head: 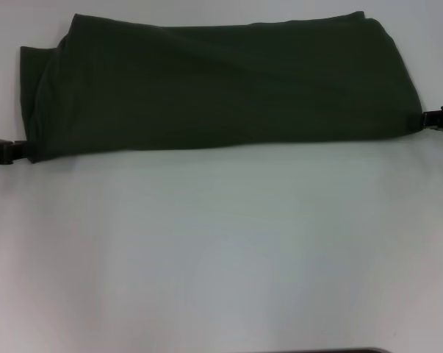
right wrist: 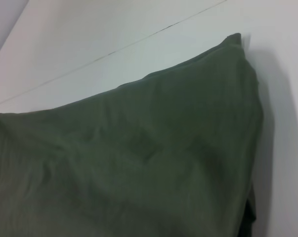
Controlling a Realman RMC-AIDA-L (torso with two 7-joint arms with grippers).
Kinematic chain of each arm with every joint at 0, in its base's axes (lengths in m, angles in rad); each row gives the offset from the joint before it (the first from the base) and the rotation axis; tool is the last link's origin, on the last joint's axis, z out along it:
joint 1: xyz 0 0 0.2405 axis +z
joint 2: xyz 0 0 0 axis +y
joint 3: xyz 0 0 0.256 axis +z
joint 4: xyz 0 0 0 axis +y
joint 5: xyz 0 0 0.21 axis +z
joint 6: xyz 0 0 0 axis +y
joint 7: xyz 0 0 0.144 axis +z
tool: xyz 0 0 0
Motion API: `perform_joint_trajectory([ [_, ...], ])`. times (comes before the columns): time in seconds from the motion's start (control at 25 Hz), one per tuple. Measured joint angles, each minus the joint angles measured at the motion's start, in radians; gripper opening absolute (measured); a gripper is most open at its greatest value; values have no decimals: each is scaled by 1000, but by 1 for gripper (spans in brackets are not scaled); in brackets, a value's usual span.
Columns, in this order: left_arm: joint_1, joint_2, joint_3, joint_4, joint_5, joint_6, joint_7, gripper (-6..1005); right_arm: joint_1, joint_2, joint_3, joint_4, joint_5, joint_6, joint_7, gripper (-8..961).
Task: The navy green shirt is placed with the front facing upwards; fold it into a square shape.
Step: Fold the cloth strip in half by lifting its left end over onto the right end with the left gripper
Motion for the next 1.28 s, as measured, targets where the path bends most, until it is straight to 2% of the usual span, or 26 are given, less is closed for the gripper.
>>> perform_joint_trajectory([
  [0.08, 0, 0, 0, 1, 0, -1, 0, 234, -1, 0, 0, -1, 0, 0, 0, 13],
  [0.28, 3, -1, 0, -3, 0, -3, -1, 16, -5, 0, 5, 0, 1, -2, -1, 13],
  [0.48, 2, 0, -8, -6, -4, 6, -8, 0, -10, 0, 7, 0, 4, -2, -4, 13],
  [0.96, 0, 6, -8, -40, 1, 54, -67, 135, -10, 5, 2, 1, 2, 3, -4, 12],
  [1.28, -1, 8, -10, -40, 1, 37, -81, 428, -11, 4, 1, 1, 0, 5, -4, 13],
])
